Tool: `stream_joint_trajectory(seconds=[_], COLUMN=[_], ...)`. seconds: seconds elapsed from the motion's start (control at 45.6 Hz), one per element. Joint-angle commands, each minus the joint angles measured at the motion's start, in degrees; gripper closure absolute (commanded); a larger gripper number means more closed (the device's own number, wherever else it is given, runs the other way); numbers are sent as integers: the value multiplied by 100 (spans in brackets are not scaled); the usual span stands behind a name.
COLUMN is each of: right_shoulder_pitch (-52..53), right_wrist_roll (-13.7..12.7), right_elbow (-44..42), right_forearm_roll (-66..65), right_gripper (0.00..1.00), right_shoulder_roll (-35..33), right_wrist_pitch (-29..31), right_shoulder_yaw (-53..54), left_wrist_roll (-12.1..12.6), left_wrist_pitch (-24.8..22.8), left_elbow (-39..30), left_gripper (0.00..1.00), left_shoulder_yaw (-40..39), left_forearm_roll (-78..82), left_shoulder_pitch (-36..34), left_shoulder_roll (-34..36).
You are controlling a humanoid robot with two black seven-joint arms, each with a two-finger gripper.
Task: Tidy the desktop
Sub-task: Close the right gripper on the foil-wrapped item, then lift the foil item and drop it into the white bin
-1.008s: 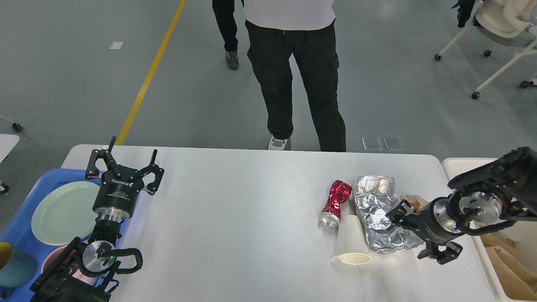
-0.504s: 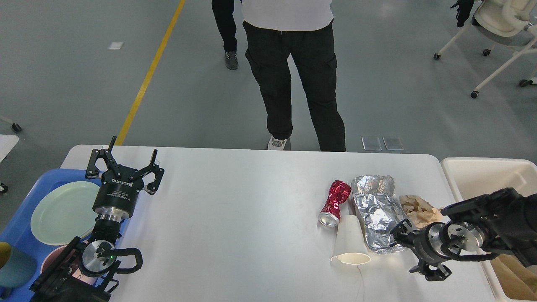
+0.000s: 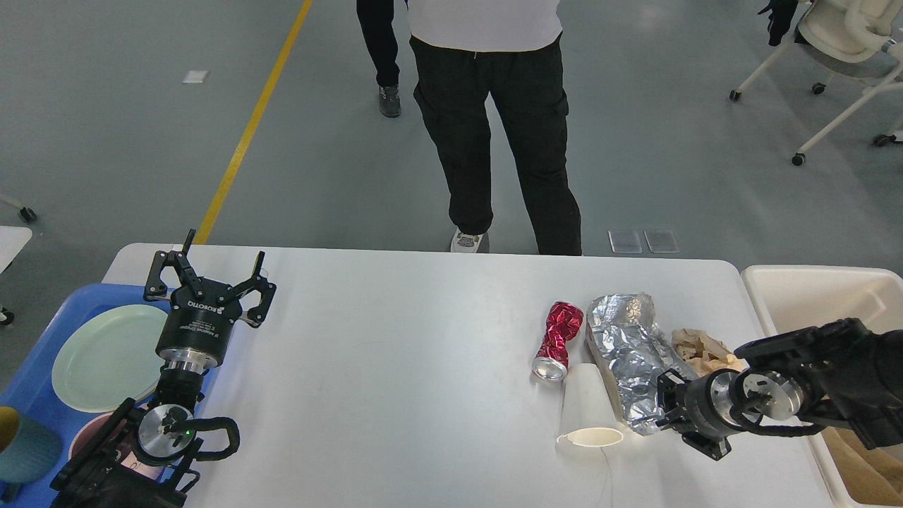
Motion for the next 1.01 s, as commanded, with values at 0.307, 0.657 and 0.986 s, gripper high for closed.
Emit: stream_joint_trajectory(seconds=[0.307, 0.657, 0.986], right_shoulder_pitch=[528, 3937, 6804], right_wrist_roll=[0, 0, 0], right_elbow=[415, 2507, 3545], right_forearm_roll=[53, 44, -1089], right_gripper=[100, 100, 100], right_shoulder_roll=[-192, -545, 247], right_wrist_pitch=[274, 1260, 2630], right_shoulder_yaw=[-59, -1780, -3267], left_wrist_roll=[3, 2, 2], left_wrist_pitch=[-5, -5, 4], left_elbow=[5, -4, 5], left_gripper=[4, 4, 4], left_shoulder_yaw=[0, 0, 0], left_forearm_roll=[0, 0, 0], left_shoulder_pitch=[0, 0, 0], left_shoulder_roll=[0, 0, 0])
